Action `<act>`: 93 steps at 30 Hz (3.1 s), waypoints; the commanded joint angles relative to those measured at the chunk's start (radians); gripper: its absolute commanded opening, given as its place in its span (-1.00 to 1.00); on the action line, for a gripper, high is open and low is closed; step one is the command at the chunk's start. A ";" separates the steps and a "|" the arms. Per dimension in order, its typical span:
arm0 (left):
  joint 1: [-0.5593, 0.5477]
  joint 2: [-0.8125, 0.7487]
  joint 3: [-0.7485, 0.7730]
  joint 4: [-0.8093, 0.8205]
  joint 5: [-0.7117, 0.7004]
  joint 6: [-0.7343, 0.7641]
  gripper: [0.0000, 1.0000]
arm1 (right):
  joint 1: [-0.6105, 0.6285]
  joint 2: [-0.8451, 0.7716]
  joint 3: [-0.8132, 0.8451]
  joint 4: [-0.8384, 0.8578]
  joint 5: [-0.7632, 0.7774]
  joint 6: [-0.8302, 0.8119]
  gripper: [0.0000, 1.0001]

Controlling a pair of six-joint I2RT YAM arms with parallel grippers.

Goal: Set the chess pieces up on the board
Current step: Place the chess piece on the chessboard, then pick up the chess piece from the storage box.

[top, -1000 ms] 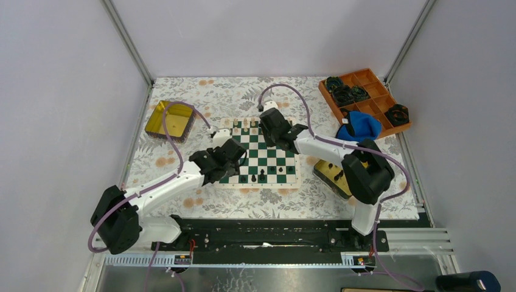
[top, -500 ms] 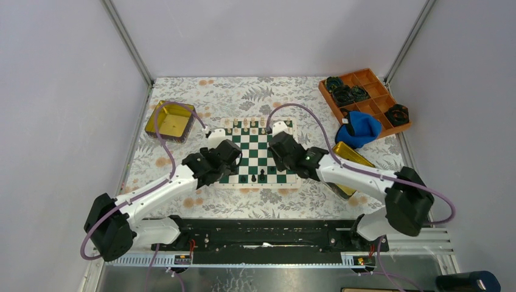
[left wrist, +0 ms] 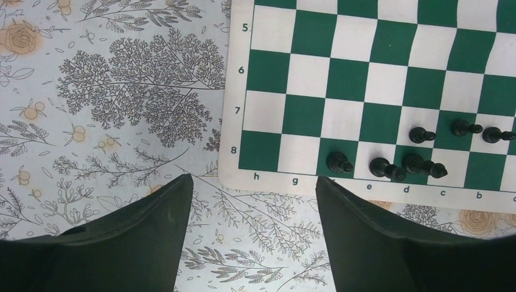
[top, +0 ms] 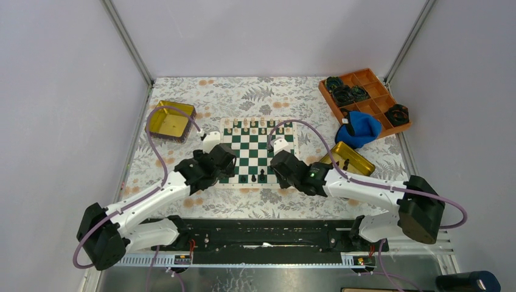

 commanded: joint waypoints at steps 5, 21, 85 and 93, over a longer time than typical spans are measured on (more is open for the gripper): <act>0.005 -0.080 -0.022 0.037 -0.039 0.003 0.75 | 0.014 0.082 -0.008 0.107 0.040 0.021 -1.00; 0.005 -0.097 -0.038 0.034 -0.043 -0.014 0.97 | 0.013 0.243 0.038 0.185 0.047 0.000 -1.00; 0.005 -0.161 -0.068 0.026 -0.024 -0.039 0.97 | 0.003 -0.117 0.081 0.018 0.383 0.031 -0.07; 0.004 -0.227 -0.075 0.037 -0.020 -0.039 0.97 | -0.237 -0.265 0.051 -0.096 0.393 0.111 -0.10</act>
